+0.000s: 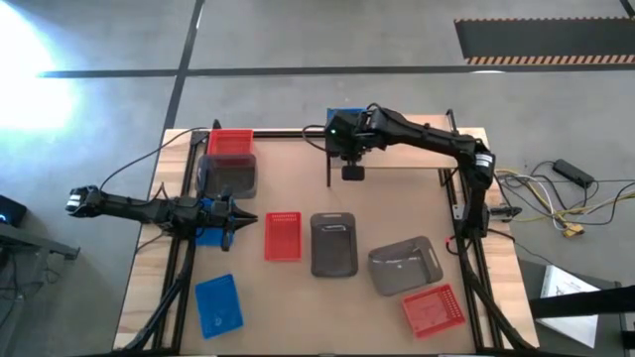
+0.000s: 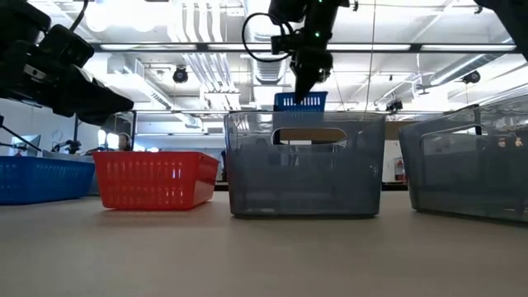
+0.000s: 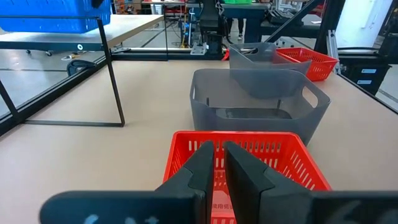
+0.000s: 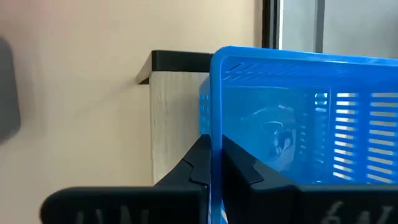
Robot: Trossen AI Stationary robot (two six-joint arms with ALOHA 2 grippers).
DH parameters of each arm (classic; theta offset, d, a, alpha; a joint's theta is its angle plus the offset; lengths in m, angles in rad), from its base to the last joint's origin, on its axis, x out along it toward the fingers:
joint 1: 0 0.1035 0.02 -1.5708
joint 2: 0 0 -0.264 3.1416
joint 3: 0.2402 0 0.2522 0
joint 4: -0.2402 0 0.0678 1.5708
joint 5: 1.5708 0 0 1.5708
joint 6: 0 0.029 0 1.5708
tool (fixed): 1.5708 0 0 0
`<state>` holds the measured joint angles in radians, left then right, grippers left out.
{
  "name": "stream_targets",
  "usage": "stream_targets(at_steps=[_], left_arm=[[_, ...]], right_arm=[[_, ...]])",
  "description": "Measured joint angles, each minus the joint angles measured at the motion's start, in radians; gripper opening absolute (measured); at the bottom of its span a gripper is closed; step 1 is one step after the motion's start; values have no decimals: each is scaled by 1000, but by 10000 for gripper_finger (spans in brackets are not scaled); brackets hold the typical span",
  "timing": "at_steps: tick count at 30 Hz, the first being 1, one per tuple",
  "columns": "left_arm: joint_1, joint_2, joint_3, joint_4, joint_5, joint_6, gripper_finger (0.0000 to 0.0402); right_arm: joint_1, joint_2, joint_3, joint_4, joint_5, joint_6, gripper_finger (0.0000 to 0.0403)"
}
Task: Stack baskets on shelf by color
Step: Put the top right blue bin on the shelf, then put the right black bin on the shelf
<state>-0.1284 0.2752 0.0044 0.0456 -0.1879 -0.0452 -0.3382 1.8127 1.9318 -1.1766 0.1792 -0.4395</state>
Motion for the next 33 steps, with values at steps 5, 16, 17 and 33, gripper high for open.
stream_targets(at_steps=[5,16,17,33], left_arm=[[0,-1,0,0,0,0,22],[0,-1,0,0,0,0,22],[0,-1,0,0,0,0,22],[0,0,0,0,0,0,22]], right_arm=[[2,9,28,-21,-1,-18,51],[33,-22,28,-23,5,4,140],[41,-36,28,-23,6,14,139],[493,-374,-448,203,29,505,118]])
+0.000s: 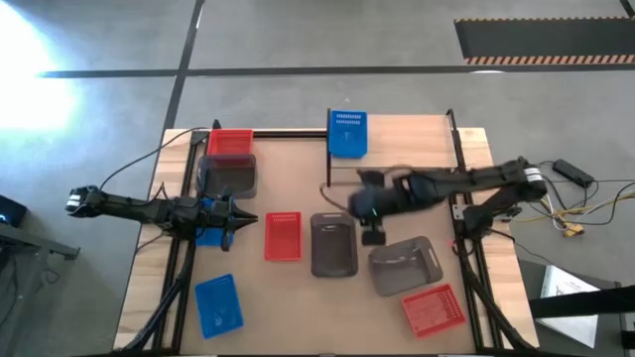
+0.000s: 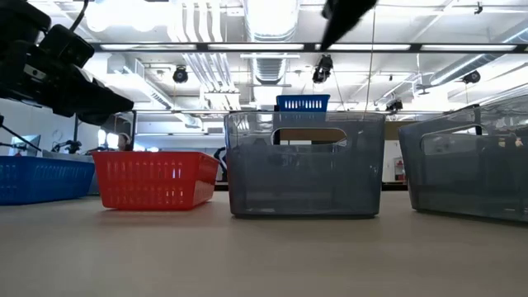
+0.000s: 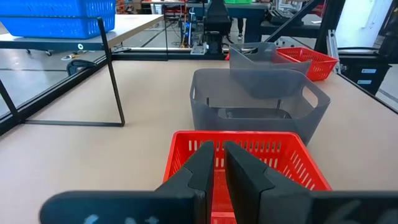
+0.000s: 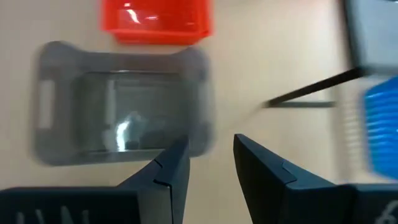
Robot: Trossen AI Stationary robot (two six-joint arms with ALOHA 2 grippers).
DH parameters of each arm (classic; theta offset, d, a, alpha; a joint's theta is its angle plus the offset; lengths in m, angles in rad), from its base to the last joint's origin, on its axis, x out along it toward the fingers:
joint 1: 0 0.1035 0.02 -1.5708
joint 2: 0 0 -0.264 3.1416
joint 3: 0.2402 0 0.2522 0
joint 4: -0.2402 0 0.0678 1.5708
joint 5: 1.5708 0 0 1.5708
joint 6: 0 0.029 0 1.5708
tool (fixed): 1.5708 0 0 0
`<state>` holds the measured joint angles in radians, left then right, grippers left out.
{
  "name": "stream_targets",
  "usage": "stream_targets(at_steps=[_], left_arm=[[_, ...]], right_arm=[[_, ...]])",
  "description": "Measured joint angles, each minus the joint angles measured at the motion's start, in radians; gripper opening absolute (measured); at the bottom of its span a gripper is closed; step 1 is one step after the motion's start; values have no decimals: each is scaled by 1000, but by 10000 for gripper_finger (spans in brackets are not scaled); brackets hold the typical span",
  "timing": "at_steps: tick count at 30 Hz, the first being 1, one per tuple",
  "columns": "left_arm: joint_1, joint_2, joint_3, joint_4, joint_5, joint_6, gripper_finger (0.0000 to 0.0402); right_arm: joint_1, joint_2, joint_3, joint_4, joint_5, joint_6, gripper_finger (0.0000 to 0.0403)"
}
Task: Stack baskets on shelf by color
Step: Put the right black bin on the shelf
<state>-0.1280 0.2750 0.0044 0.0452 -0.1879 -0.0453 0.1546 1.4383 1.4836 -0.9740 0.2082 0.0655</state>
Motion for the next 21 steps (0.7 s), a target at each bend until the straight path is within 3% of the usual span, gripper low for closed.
stream_targets(at_steps=[5,10,16,21], left_arm=[[0,-1,0,0,0,0,22],[0,-1,0,0,0,0,22],[0,-1,0,0,0,0,22],[0,0,0,0,0,0,22]], right_arm=[[133,-83,-175,82,1,243,116],[209,-121,-260,84,-18,519,123],[274,-93,-302,90,-94,792,159],[304,-43,-315,90,-139,925,205]])
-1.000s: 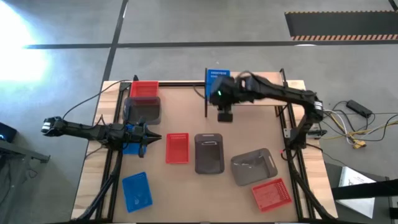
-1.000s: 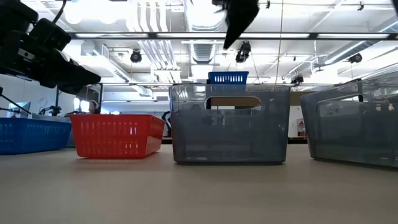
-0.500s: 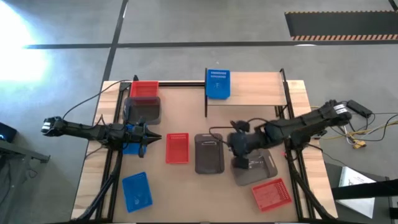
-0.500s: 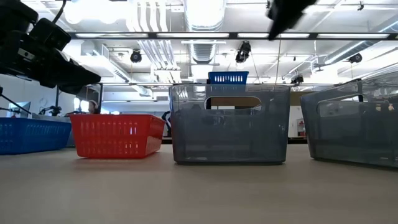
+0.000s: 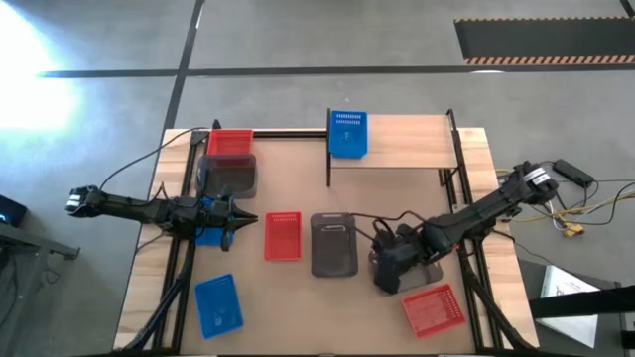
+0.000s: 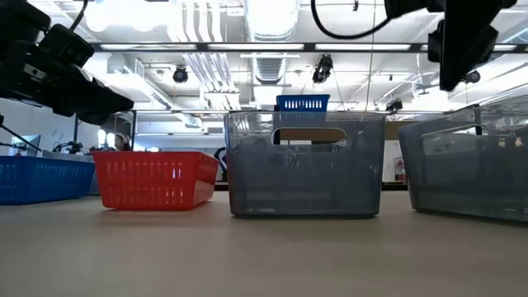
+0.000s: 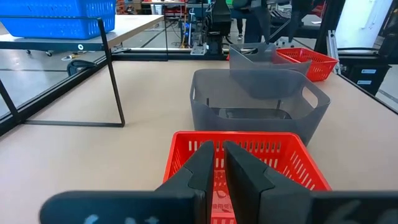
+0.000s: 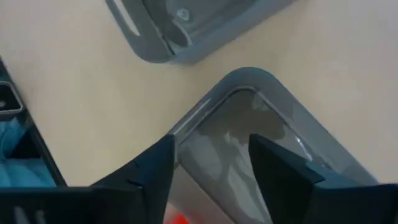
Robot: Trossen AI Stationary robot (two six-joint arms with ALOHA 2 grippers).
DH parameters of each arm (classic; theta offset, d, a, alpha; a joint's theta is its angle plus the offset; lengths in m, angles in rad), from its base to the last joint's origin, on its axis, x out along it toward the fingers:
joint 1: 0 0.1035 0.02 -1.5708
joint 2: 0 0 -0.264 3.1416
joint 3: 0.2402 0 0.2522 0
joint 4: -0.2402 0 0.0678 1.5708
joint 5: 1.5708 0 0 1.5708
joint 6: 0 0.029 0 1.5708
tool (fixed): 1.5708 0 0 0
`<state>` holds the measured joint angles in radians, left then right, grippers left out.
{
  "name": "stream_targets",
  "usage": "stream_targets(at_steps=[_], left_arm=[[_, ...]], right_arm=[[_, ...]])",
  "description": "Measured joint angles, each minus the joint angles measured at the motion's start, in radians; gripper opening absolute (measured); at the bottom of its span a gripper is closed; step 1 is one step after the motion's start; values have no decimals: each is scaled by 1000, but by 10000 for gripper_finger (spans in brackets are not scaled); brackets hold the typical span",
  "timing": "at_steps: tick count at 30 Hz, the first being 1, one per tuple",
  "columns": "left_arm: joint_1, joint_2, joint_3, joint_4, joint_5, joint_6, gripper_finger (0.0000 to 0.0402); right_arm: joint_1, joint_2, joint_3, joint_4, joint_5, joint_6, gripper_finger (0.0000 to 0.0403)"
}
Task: Stack baskets on shelf by color
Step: Put the right black bin on the shelf
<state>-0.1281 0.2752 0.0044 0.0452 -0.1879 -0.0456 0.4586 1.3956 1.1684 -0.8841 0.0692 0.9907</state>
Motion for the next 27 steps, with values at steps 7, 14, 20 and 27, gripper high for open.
stream_targets(at_steps=[7,14,20,27], left_arm=[[0,0,0,0,0,0,22],[0,-1,0,0,0,0,22],[0,0,0,0,0,0,22],[0,2,0,0,0,0,22]], right_arm=[[28,83,25,1,57,193,224],[36,221,80,1,53,294,224],[35,346,176,-12,27,282,212],[35,456,262,-151,0,253,148]])
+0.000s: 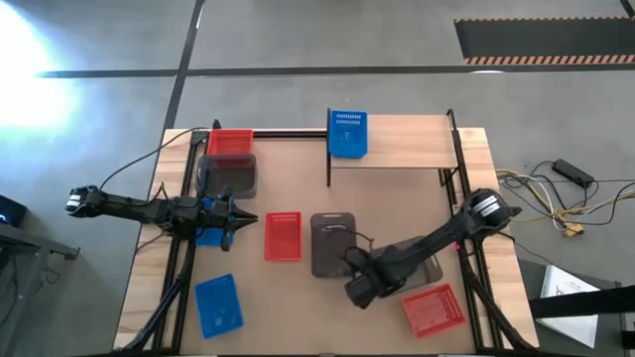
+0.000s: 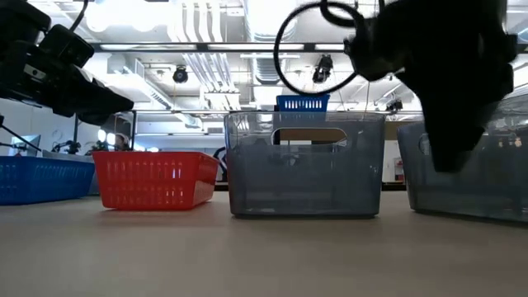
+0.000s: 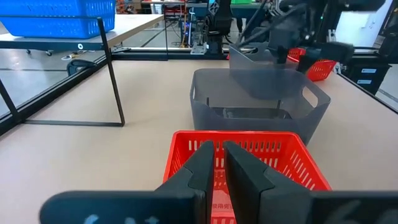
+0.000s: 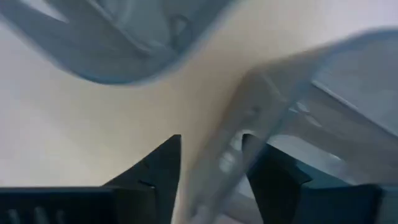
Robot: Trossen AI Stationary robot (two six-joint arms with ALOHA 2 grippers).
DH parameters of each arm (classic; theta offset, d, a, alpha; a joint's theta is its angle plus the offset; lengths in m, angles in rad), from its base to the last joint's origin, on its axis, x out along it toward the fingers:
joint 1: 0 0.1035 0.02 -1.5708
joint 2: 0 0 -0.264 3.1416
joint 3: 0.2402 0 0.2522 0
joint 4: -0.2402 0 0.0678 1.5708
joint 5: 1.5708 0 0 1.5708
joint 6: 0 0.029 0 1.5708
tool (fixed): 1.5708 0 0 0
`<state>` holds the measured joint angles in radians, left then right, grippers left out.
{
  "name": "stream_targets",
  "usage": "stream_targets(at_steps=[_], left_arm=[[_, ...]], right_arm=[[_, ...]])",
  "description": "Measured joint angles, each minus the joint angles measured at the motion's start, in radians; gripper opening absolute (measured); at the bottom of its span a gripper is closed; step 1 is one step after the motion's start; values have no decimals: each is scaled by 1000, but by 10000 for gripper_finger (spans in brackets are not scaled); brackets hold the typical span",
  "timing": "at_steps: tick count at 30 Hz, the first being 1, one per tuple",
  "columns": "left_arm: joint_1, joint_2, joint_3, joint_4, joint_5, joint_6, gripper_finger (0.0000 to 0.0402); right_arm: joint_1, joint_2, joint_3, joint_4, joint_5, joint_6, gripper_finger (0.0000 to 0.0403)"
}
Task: Stack baskets on shelf by color
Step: Put the right black bin on the shelf
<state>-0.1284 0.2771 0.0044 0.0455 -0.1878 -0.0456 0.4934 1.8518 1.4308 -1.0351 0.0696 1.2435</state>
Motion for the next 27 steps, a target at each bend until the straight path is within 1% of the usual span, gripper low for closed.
stream_targets(at_steps=[4,8,9,12,14,18,20,23,24,27], left_arm=[[0,-1,0,0,0,0,22],[0,-2,0,0,0,0,22],[0,-3,0,0,0,0,22],[0,-2,0,0,0,0,22],[0,-1,0,0,0,0,22],[0,-1,0,0,0,0,22],[0,0,0,0,0,0,22],[0,-2,0,0,0,0,22],[0,-1,0,0,0,0,22],[0,-3,0,0,0,0,22]], right_arm=[[10,17,23,-44,-19,-47,92],[41,-1,27,-60,-26,-101,28],[53,-11,35,-74,-23,-124,19],[91,-36,63,-95,-17,-183,13],[115,-46,89,-131,-17,-188,11],[167,-48,181,-302,-7,-151,9],[192,-48,227,-412,43,-132,9],[222,-49,294,-533,164,-132,9],[226,-52,309,-538,207,-149,9],[229,-96,309,-518,344,-280,9]])
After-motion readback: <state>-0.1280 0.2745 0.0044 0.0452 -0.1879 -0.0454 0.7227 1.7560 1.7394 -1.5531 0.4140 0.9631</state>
